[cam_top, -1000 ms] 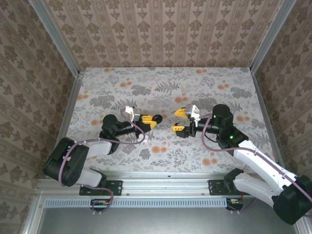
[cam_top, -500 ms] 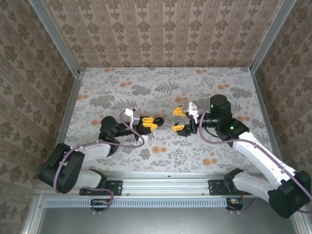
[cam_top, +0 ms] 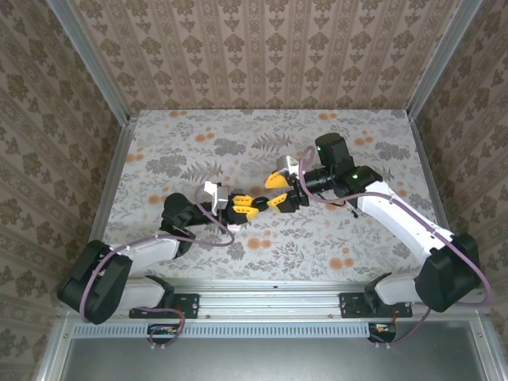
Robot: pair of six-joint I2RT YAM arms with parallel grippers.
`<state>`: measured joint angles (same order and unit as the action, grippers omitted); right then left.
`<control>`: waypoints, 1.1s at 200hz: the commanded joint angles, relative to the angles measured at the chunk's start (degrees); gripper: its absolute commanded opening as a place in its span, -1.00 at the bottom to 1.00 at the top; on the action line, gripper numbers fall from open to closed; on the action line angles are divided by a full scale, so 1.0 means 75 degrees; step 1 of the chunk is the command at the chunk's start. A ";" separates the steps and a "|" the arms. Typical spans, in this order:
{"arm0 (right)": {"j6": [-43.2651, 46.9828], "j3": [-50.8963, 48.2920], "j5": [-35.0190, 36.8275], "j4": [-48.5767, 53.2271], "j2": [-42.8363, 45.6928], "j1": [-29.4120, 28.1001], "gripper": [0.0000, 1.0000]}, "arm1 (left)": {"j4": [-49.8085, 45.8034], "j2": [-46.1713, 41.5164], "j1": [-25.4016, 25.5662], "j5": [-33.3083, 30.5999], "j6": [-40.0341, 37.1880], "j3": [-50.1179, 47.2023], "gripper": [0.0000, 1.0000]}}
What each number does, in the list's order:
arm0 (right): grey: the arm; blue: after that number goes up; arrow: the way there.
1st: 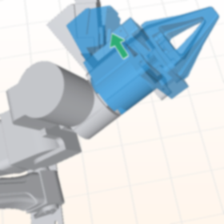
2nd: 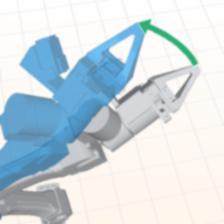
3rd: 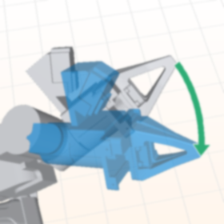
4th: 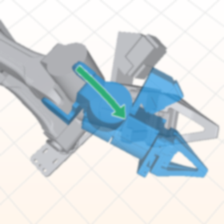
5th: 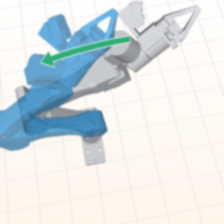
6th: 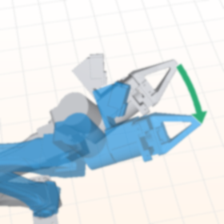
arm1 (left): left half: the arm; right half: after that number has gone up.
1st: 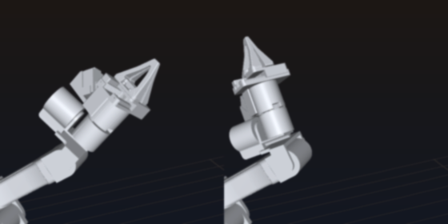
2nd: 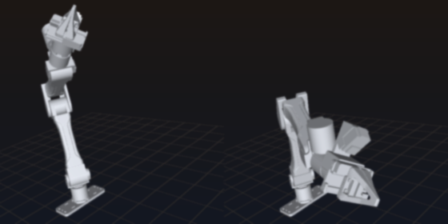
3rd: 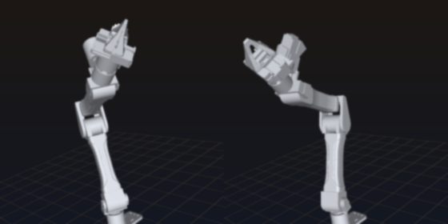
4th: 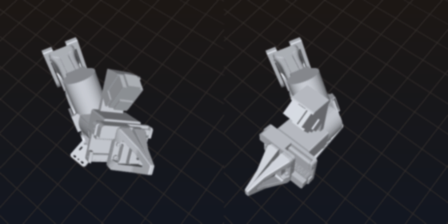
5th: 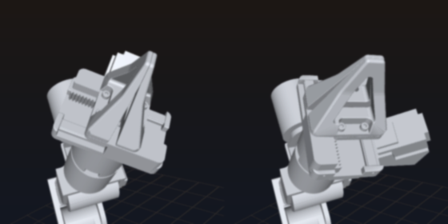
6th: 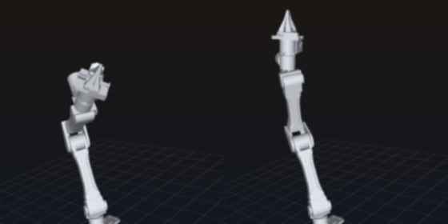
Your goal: Insert wireless bluetooth earbuds into charging case
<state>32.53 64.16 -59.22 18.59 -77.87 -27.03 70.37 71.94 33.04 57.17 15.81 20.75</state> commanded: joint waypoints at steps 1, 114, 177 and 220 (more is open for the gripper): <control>0.0676 0.0382 -0.0414 0.0733 -0.0200 -0.0161 0.05 | 0.0207 -0.0227 0.0071 0.0055 -0.0176 -0.0087 -0.76; -0.3106 -0.1898 -0.0092 -0.4618 0.0775 -0.0111 0.24 | 0.0461 -0.0800 0.0589 -0.1271 0.0379 -0.0259 -0.76; -0.3681 -0.1772 -0.0702 -0.4920 0.0753 -0.0193 0.00 | 0.0461 -0.1236 0.0826 -0.1449 0.0428 -0.0293 -0.75; -0.3452 -0.1446 -0.1077 -0.4531 0.0490 -0.0310 -0.16 | 0.0453 -0.1428 0.0868 -0.1562 0.0323 -0.0352 -0.75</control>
<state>6.57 50.57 -64.45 -15.68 -72.97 -28.69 71.40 62.92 38.92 45.28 18.04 18.79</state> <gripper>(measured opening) 0.440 0.153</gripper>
